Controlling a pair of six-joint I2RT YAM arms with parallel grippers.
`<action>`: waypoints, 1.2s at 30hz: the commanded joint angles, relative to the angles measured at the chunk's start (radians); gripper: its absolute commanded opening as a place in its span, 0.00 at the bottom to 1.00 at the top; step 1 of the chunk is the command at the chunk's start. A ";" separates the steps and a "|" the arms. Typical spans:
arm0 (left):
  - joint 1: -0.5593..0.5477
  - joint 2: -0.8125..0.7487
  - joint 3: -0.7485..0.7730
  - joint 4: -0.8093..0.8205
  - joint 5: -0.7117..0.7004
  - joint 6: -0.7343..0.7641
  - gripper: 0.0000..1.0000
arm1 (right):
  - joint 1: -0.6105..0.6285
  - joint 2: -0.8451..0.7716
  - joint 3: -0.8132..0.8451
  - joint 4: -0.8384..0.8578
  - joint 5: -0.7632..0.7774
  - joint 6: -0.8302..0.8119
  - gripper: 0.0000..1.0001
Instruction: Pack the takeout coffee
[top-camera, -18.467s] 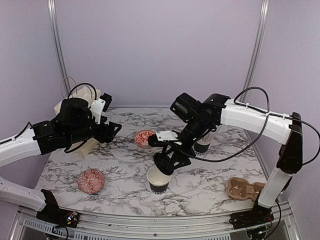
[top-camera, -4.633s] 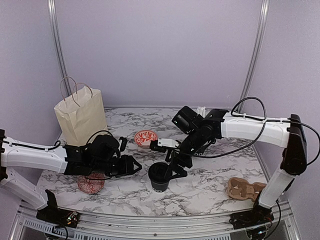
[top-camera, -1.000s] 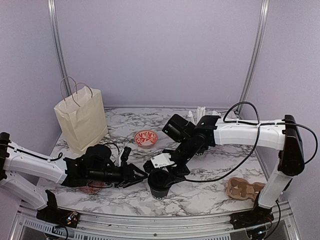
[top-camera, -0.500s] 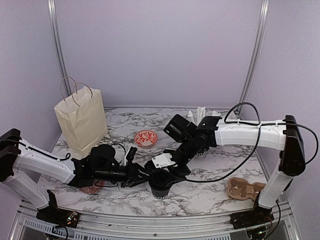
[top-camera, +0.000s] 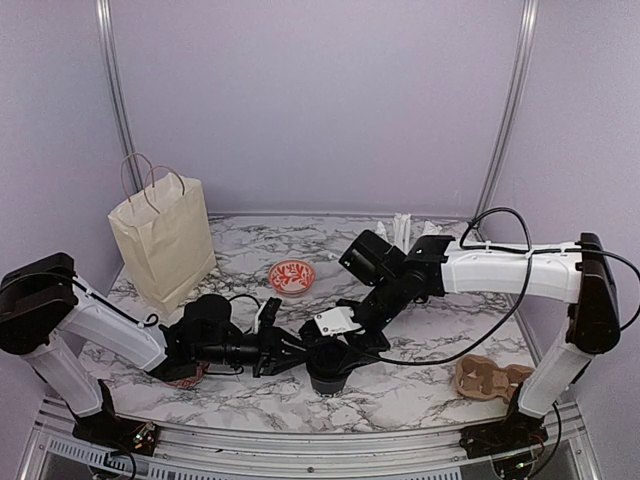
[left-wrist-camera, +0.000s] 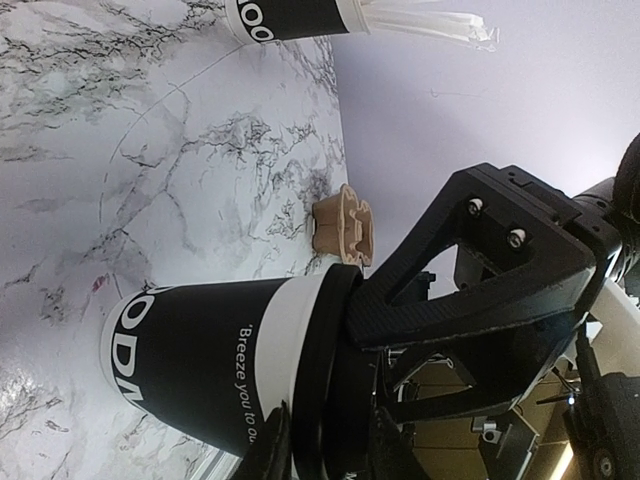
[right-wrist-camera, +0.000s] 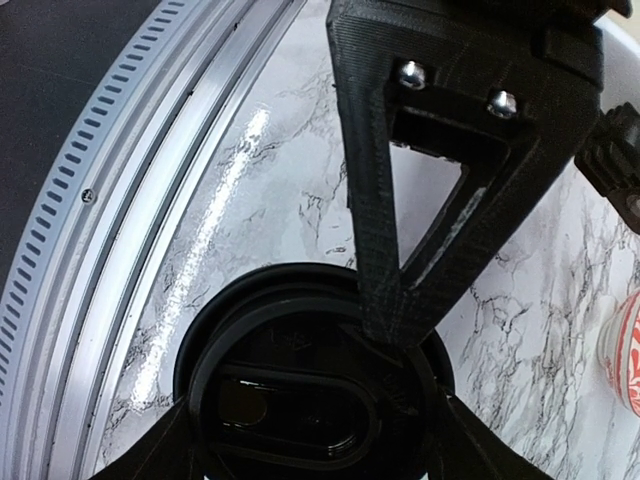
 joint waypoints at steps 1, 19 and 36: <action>-0.023 0.023 0.002 0.098 0.075 -0.065 0.12 | 0.016 0.104 -0.095 0.048 0.080 -0.019 0.67; -0.024 -0.195 0.077 -0.549 -0.155 0.184 0.36 | 0.008 0.158 -0.131 0.046 0.096 -0.015 0.63; -0.023 -0.048 0.126 -0.927 -0.263 0.181 0.22 | -0.008 0.217 -0.191 0.102 0.008 0.013 0.62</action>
